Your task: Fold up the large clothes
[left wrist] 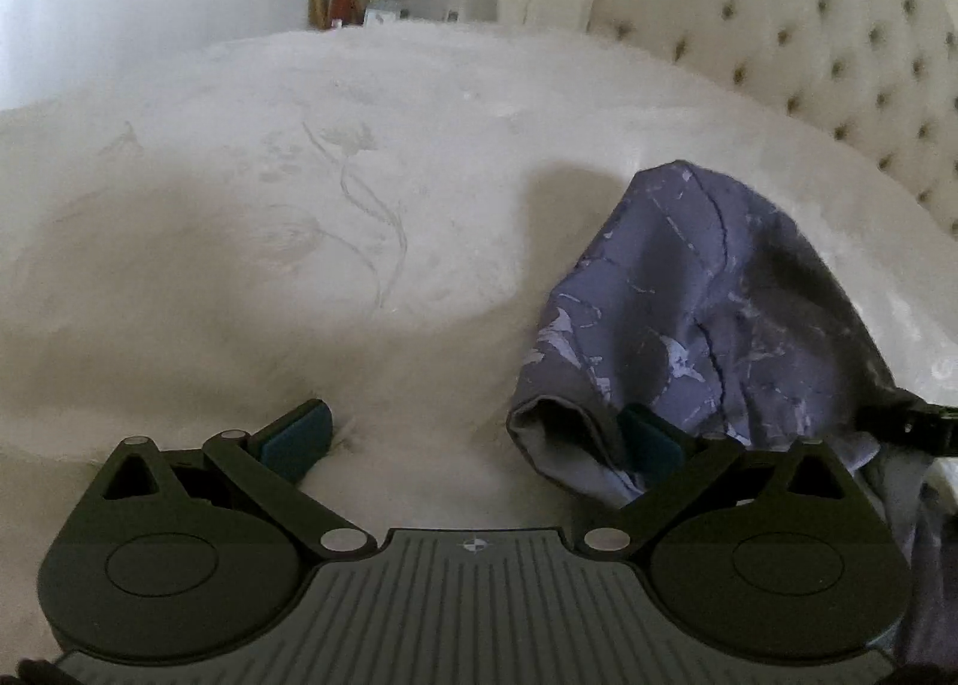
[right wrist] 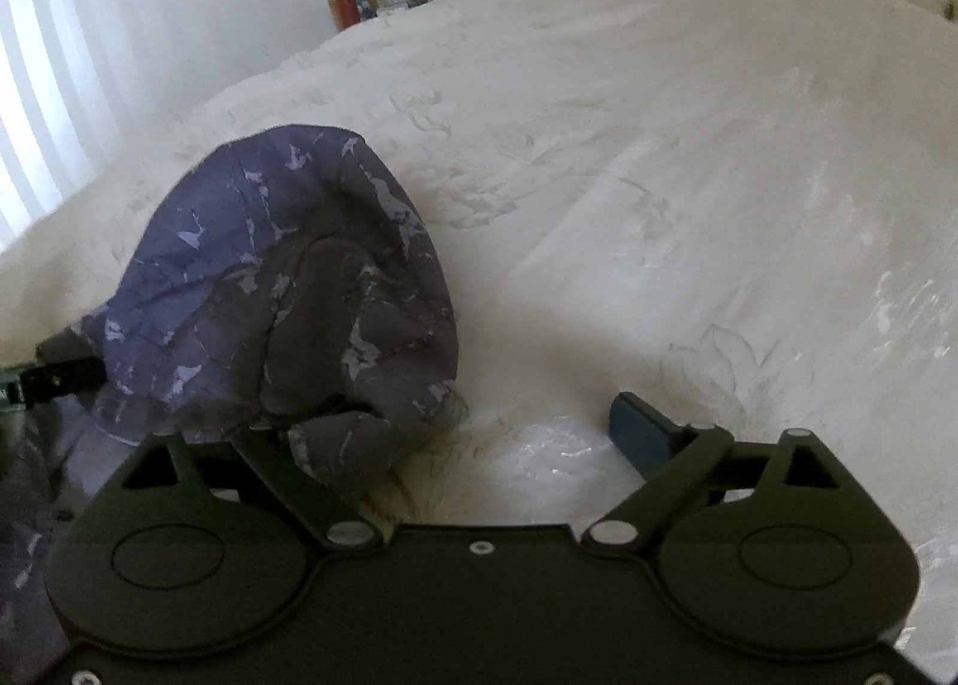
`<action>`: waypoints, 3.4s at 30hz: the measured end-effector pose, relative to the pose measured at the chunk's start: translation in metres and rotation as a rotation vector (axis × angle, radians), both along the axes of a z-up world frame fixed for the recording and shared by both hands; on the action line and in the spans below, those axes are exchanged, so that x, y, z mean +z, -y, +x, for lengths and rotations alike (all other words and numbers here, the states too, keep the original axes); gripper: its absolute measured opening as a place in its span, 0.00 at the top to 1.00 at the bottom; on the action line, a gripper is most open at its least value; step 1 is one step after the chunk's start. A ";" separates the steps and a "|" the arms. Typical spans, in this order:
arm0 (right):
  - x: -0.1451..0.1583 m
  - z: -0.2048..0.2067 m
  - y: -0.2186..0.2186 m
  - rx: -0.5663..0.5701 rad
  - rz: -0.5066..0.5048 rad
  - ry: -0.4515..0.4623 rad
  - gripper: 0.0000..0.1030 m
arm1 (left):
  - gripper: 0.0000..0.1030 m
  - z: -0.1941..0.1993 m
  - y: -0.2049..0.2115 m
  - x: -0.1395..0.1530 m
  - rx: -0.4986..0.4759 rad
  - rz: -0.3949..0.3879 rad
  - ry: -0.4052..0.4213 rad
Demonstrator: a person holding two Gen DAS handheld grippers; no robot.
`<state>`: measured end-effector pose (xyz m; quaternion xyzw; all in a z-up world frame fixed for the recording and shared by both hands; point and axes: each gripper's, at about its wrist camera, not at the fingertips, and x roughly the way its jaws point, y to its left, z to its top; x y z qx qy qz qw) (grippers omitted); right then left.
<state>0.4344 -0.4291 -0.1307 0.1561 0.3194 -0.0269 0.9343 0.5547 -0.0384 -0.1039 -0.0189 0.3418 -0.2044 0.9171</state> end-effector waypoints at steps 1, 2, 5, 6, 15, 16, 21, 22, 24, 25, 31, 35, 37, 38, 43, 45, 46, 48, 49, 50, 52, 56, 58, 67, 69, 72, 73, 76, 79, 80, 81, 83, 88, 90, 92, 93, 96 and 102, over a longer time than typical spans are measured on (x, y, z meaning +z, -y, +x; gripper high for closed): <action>0.000 0.000 0.002 0.004 0.015 0.004 0.09 | 0.00 -0.002 -0.001 0.000 0.001 0.002 0.007; 0.002 -0.001 0.004 0.010 0.028 0.012 0.08 | 0.00 -0.003 -0.001 0.001 0.001 0.006 0.008; 0.009 -0.001 0.010 0.035 0.088 0.061 0.10 | 0.00 -0.005 0.001 0.002 0.003 0.023 0.011; 0.017 -0.003 0.012 0.035 0.104 0.095 0.09 | 0.00 -0.005 0.001 0.003 0.003 0.035 0.015; 0.073 0.045 -0.009 0.058 -0.057 0.132 0.01 | 0.00 -0.003 0.012 0.001 0.004 0.049 0.016; 0.073 0.057 -0.014 0.047 -0.078 0.099 0.01 | 0.00 -0.003 0.011 0.001 0.004 0.048 0.016; 0.064 0.097 -0.029 0.058 -0.101 -0.018 0.01 | 0.00 -0.002 0.012 0.000 0.005 0.047 0.016; 0.060 0.102 -0.031 0.054 -0.110 -0.031 0.01 | 0.00 -0.002 0.011 0.000 0.005 0.047 0.016; 0.052 0.106 -0.036 0.055 -0.123 -0.072 0.23 | 0.00 -0.003 0.011 0.000 0.005 0.047 0.016; 0.049 0.109 -0.037 0.074 -0.117 -0.084 0.34 | 0.00 -0.003 0.011 0.000 0.005 0.047 0.016; 0.069 0.090 -0.047 0.119 -0.145 -0.036 0.87 | 0.00 0.000 0.015 0.005 -0.004 0.078 -0.001; 0.104 0.049 -0.058 0.160 -0.199 0.104 0.91 | 0.00 -0.008 0.018 0.022 0.006 0.186 -0.027; 0.119 0.022 -0.068 0.184 -0.246 0.163 0.92 | 0.01 -0.021 0.016 0.035 0.016 0.232 -0.024; 0.125 0.010 -0.074 0.197 -0.270 0.193 0.92 | 0.01 -0.030 0.013 0.041 0.013 0.257 -0.018; 0.143 -0.068 -0.100 0.273 -0.334 0.340 0.92 | 0.01 -0.080 -0.017 0.074 -0.013 0.246 0.002; 0.144 -0.099 -0.116 0.316 -0.389 0.390 0.92 | 0.01 -0.101 -0.039 0.090 -0.030 0.131 -0.032; 0.142 -0.116 -0.123 0.343 -0.413 0.409 0.92 | 0.00 -0.111 -0.051 0.098 -0.040 0.052 -0.060; 0.136 -0.144 -0.139 0.387 -0.446 0.428 0.92 | 0.00 -0.129 -0.071 0.111 -0.052 -0.073 -0.108; 0.132 -0.158 -0.147 0.410 -0.460 0.433 0.92 | 0.00 -0.138 -0.079 0.118 -0.058 -0.134 -0.122; 0.126 -0.170 -0.154 0.428 -0.469 0.432 0.92 | 0.00 -0.146 -0.086 0.125 -0.069 -0.192 -0.130; 0.114 -0.188 -0.166 0.458 -0.482 0.420 0.92 | 0.00 -0.160 -0.098 0.132 -0.089 -0.296 -0.145; 0.086 -0.211 -0.189 0.502 -0.523 0.365 0.91 | 0.00 -0.169 -0.098 0.123 -0.092 -0.413 -0.236; 0.074 -0.216 -0.196 0.512 -0.528 0.337 0.91 | 0.00 -0.169 -0.090 0.109 -0.079 -0.382 -0.276; 0.068 -0.234 -0.188 0.442 -0.446 0.318 0.87 | 0.00 -0.160 -0.077 0.044 -0.009 -0.334 -0.426; 0.069 -0.229 -0.185 0.434 -0.432 0.314 0.87 | 0.01 -0.160 -0.076 0.038 0.006 -0.357 -0.444; 0.069 -0.224 -0.183 0.430 -0.415 0.304 0.86 | 0.03 -0.154 -0.069 0.036 0.043 -0.358 -0.445; 0.069 -0.224 -0.182 0.427 -0.404 0.302 0.86 | 0.07 -0.151 -0.068 0.037 0.063 -0.370 -0.446; 0.068 -0.226 -0.178 0.413 -0.362 0.294 0.84 | 0.65 -0.150 -0.075 0.043 0.089 -0.420 -0.407; 0.069 -0.224 -0.172 0.391 -0.300 0.270 0.80 | 0.94 -0.154 -0.077 0.051 0.084 -0.379 -0.370; 0.070 -0.223 -0.168 0.380 -0.257 0.259 0.68 | 0.95 -0.153 -0.075 0.052 0.064 -0.368 -0.365; 0.069 -0.225 -0.164 0.370 -0.216 0.250 0.51 | 0.95 -0.156 -0.076 0.054 0.052 -0.360 -0.357; 0.071 -0.227 -0.151 0.343 -0.103 0.229 0.29 | 0.95 -0.157 -0.076 0.058 0.038 -0.349 -0.346; 0.062 -0.232 -0.115 0.350 0.278 0.150 0.19 | 0.95 -0.159 -0.070 0.064 0.000 -0.299 -0.333; 0.052 -0.224 -0.107 0.350 0.419 0.110 0.16 | 0.95 -0.161 -0.069 0.065 -0.012 -0.288 -0.325; 0.042 -0.214 -0.101 0.346 0.538 0.097 0.16 | 0.95 -0.164 -0.070 0.067 -0.022 -0.288 -0.321; 0.039 -0.208 -0.099 0.338 0.580 0.093 0.16 | 0.95 -0.164 -0.069 0.067 -0.024 -0.289 -0.323; 0.032 -0.181 -0.095 0.304 0.691 0.083 0.15 | 0.95 -0.165 -0.068 0.067 -0.036 -0.286 -0.331; 0.030 -0.129 -0.067 0.076 0.783 0.072 0.16 | 0.95 -0.166 -0.064 0.066 -0.055 -0.275 -0.335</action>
